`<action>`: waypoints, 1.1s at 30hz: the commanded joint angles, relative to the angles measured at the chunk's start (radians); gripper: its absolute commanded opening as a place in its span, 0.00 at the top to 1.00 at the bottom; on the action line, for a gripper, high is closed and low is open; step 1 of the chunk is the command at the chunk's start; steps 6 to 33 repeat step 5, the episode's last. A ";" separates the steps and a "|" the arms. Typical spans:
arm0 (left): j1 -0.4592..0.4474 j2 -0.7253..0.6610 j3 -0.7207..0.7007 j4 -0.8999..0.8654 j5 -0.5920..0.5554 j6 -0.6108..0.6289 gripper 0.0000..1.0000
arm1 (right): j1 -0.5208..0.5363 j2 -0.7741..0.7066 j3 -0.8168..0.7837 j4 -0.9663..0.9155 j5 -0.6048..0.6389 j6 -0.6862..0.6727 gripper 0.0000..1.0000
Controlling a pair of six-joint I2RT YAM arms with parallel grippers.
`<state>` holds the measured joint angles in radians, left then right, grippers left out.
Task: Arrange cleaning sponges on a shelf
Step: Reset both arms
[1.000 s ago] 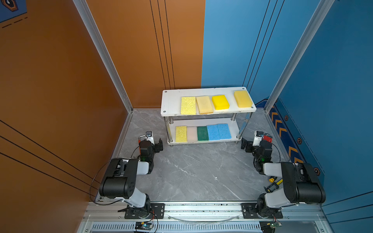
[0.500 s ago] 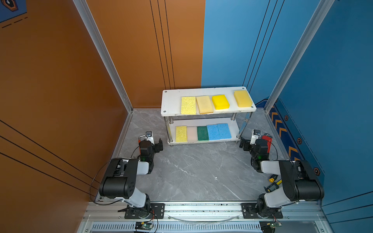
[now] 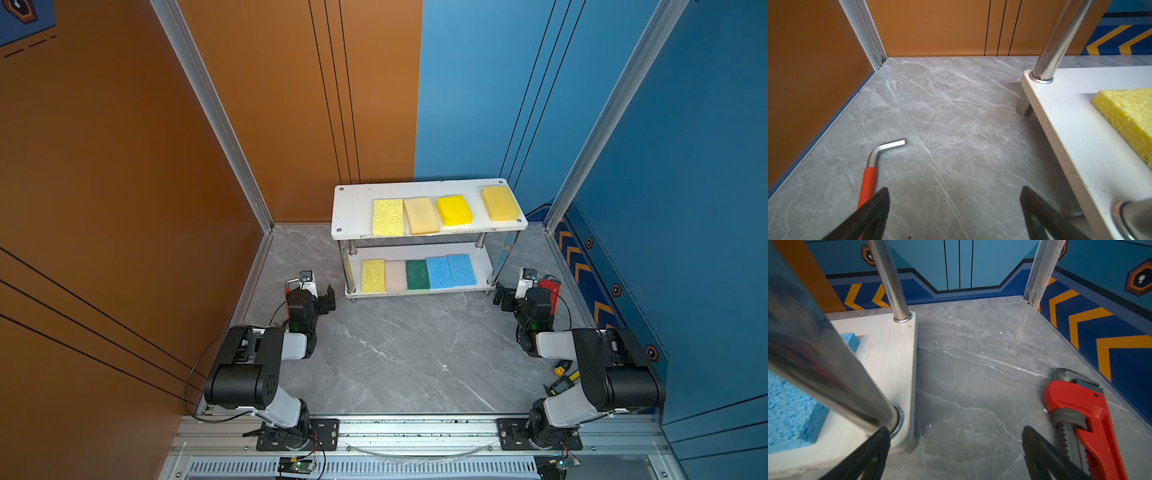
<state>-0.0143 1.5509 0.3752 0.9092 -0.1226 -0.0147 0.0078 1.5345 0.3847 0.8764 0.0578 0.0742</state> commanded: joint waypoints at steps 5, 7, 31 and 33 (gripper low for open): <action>-0.007 0.009 0.004 0.010 -0.019 0.014 0.02 | 0.008 0.013 -0.007 0.026 0.026 -0.012 0.00; -0.007 0.009 0.004 0.010 -0.019 0.014 0.02 | 0.008 0.013 -0.007 0.026 0.026 -0.012 0.00; -0.007 0.009 0.004 0.010 -0.019 0.014 0.02 | 0.008 0.013 -0.007 0.026 0.026 -0.012 0.00; -0.007 0.009 0.004 0.010 -0.019 0.014 0.02 | 0.008 0.013 -0.007 0.026 0.026 -0.012 0.00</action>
